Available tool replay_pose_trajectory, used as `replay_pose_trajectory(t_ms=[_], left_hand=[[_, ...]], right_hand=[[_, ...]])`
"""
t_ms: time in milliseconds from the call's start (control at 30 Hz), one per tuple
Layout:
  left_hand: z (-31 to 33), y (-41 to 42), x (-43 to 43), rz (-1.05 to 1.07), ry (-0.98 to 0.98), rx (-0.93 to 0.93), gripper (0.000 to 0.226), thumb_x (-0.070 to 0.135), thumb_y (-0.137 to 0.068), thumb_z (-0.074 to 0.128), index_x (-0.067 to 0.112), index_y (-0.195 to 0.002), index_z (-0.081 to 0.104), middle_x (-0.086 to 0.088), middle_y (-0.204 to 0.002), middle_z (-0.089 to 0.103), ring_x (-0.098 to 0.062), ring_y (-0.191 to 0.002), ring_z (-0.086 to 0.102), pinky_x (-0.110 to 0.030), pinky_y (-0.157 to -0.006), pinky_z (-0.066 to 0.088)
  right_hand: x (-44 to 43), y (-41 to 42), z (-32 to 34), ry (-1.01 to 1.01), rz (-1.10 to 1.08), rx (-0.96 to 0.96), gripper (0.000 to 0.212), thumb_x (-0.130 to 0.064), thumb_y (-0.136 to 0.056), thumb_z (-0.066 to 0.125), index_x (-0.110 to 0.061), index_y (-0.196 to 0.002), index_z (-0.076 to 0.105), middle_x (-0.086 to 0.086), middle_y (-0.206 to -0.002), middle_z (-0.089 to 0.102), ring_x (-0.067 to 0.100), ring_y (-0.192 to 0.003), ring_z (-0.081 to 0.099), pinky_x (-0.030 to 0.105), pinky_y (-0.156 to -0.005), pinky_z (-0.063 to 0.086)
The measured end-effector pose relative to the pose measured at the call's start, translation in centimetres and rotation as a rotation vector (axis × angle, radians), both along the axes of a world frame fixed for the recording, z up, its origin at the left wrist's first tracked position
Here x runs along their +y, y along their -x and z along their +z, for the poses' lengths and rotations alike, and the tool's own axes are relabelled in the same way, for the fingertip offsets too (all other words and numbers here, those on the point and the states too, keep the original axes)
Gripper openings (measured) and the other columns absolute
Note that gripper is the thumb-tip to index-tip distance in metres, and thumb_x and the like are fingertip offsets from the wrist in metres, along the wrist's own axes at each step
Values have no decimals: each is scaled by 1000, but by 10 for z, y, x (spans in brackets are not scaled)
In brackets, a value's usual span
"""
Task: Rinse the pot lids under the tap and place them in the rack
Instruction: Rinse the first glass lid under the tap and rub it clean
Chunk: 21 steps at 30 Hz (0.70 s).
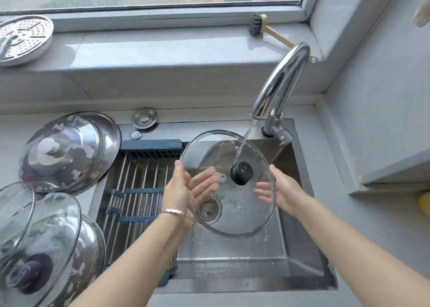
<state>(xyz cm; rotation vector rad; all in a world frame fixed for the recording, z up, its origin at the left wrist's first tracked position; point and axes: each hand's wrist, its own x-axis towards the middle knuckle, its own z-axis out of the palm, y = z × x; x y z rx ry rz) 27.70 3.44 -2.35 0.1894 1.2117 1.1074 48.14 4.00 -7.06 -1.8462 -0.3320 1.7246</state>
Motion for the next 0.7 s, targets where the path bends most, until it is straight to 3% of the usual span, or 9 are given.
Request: replay_pose_trajectory(t_ms=[100,200,267,400,500,600,700], left_hand=[[-6,-2,6,-18,47,-75,45,45,-94,38,14,-62,35,-16,-69,73,-23,-58,71,-27,-48,57],[-22,-3,7,-107,165,-36,49,48,-95,33,12,-63,42,-13,-64,72,-21,-53,70,-28,-47,56],[-33,-6,7,-177,258,19,48,48,-96,27,10,-79,51,-10,-62,71,-19,-53,68,-30,-54,56],[-39,-14,17,-239,362,-23,46,51,-96,21,19,-109,51,-8,-86,61,-19,-73,57,-42,-83,45],[-32,-16,24,-215,343,-57,45,53,-95,24,23,-115,52,-9,-94,61,-23,-86,58,-53,-94,39],[-27,-11,25,-196,269,-69,44,53,-95,25,24,-113,53,-8,-99,63,-27,-97,58,-58,-103,32],[-19,2,22,-164,153,-14,35,47,-96,29,25,-102,56,-6,-100,64,-26,-96,61,-58,-100,37]], right_hand=[[-4,-5,1,-120,-195,-76,31,-30,-98,42,-10,-118,54,7,-72,53,11,-50,58,18,-43,49],[-5,-13,8,-196,-231,-188,15,-25,-96,47,-14,-103,55,3,-61,45,2,-31,48,12,-35,40],[-2,-17,17,-260,-243,-241,14,-24,-95,49,-12,-101,56,4,-62,47,2,-30,50,12,-35,40],[11,-20,43,-437,-254,-324,9,-25,-94,52,-18,-97,58,5,-62,49,3,-32,52,12,-35,41],[19,-16,62,-581,-202,-386,6,-24,-93,54,-28,-90,57,4,-60,51,4,-33,52,13,-36,42],[24,-13,72,-679,-158,-407,10,-22,-94,53,-22,-100,60,4,-58,51,5,-33,52,15,-37,43],[33,-8,68,-720,-164,-363,15,-21,-95,51,-20,-108,57,-2,-52,52,5,-34,51,16,-39,44]])
